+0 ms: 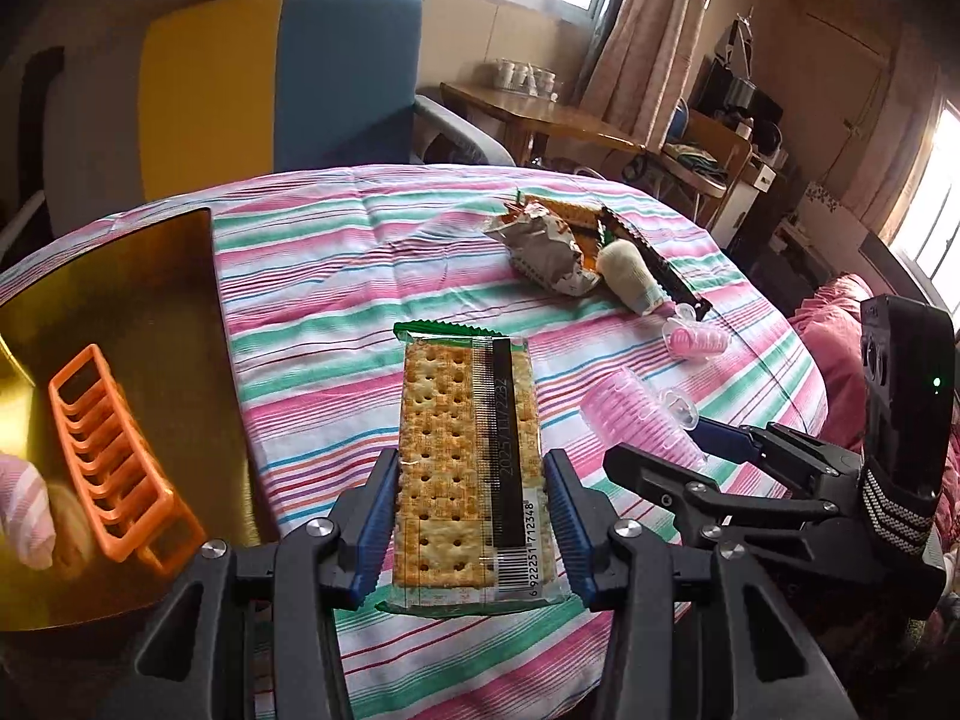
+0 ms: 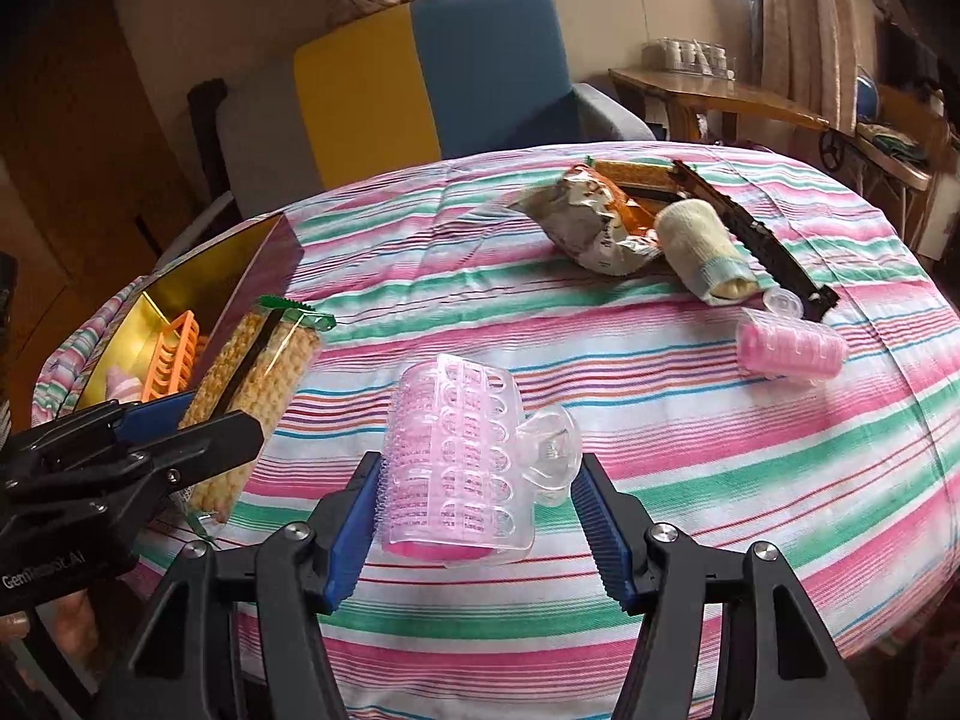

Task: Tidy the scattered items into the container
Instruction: 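Carry the cracker packet and pink roller into the gold tray and release both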

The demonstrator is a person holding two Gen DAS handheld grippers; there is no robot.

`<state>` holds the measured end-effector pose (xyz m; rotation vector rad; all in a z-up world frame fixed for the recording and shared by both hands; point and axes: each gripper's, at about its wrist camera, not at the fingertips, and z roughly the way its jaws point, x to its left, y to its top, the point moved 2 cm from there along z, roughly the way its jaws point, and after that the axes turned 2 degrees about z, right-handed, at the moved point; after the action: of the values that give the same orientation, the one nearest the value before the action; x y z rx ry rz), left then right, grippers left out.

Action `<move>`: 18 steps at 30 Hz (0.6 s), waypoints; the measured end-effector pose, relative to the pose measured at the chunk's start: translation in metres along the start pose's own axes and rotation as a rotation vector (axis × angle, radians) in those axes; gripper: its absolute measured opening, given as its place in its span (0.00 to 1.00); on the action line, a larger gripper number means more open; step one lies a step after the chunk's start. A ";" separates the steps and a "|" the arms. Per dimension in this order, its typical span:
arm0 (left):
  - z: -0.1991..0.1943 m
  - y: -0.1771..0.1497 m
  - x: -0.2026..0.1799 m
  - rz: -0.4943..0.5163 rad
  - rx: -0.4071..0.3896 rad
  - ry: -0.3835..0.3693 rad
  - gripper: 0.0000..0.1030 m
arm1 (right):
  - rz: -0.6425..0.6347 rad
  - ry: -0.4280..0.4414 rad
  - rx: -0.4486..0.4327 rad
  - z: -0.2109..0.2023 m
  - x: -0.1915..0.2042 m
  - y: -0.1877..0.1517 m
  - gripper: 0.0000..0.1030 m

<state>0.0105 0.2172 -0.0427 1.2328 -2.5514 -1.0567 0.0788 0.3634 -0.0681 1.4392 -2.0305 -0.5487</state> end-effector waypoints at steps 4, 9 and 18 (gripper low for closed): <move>-0.022 0.000 0.031 -0.070 -0.041 0.058 0.47 | -0.067 0.061 -0.018 0.002 0.037 0.015 0.61; -0.051 -0.002 0.085 -0.174 -0.091 0.167 0.47 | -0.142 0.167 -0.036 0.008 0.091 0.039 0.61; -0.074 -0.009 0.174 -0.309 -0.124 0.326 0.47 | -0.233 0.322 0.001 0.042 0.185 0.074 0.61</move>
<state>-0.0704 0.0466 -0.0251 1.6456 -2.0697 -0.9519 -0.0466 0.2136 -0.0115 1.6582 -1.6258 -0.3797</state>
